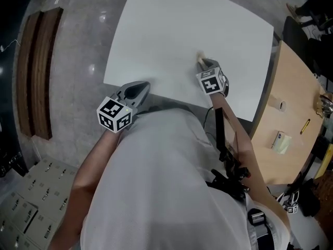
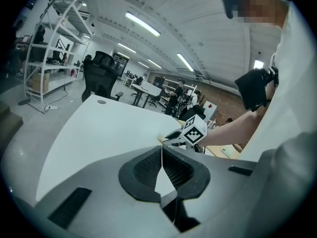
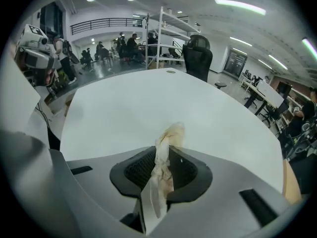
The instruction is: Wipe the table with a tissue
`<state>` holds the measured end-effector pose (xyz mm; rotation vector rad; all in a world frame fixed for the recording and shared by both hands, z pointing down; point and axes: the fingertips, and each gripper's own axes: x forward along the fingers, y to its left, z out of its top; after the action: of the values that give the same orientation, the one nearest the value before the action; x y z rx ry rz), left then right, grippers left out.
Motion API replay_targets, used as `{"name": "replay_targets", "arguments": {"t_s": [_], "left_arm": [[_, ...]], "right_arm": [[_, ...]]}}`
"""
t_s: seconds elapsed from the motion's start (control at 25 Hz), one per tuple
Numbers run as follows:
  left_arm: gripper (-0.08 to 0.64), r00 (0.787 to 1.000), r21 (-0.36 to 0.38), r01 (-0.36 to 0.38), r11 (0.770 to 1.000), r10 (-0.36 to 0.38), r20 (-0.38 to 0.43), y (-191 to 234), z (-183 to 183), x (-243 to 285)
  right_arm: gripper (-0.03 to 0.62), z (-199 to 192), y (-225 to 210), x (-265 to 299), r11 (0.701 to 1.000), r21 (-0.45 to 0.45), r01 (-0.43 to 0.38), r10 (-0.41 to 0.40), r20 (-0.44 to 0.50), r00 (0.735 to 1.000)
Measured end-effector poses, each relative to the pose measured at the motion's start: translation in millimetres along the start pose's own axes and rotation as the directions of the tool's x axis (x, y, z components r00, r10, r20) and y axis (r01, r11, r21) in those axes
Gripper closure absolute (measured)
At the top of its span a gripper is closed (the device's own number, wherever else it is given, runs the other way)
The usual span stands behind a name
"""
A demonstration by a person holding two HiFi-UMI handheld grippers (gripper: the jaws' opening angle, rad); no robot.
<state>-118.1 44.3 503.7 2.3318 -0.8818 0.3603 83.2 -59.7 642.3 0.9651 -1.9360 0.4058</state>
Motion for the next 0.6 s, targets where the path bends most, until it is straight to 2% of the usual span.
{"name": "replay_targets", "arguments": {"t_s": [0.28, 0.4, 0.48, 0.6], "left_arm": [[0.552, 0.999, -0.023, -0.046, 0.999, 0.046, 0.012, 12.8, -6.4, -24.4], [0.552, 0.998, -0.029, -0.064, 0.998, 0.064, 0.017, 20.9, -7.4, -37.4], [0.552, 0.996, -0.034, -0.082, 0.996, 0.082, 0.024, 27.1, -9.2, -48.5], [0.552, 0.994, -0.038, -0.107, 0.994, 0.108, 0.032, 37.9, -10.7, -65.2]], "right_arm": [[0.509, 45.9, 64.3, 22.6, 0.994, -0.099, -0.034, 0.035, 0.007, 0.999], [0.509, 73.3, 101.8, 36.4, 0.985, -0.154, -0.073, 0.076, 0.016, 0.997], [0.509, 90.8, 138.1, 44.2, 0.968, -0.217, -0.126, 0.135, 0.028, 0.99], [0.509, 110.3, 198.3, 48.2, 0.908, -0.346, -0.234, 0.263, 0.038, 0.964]]}}
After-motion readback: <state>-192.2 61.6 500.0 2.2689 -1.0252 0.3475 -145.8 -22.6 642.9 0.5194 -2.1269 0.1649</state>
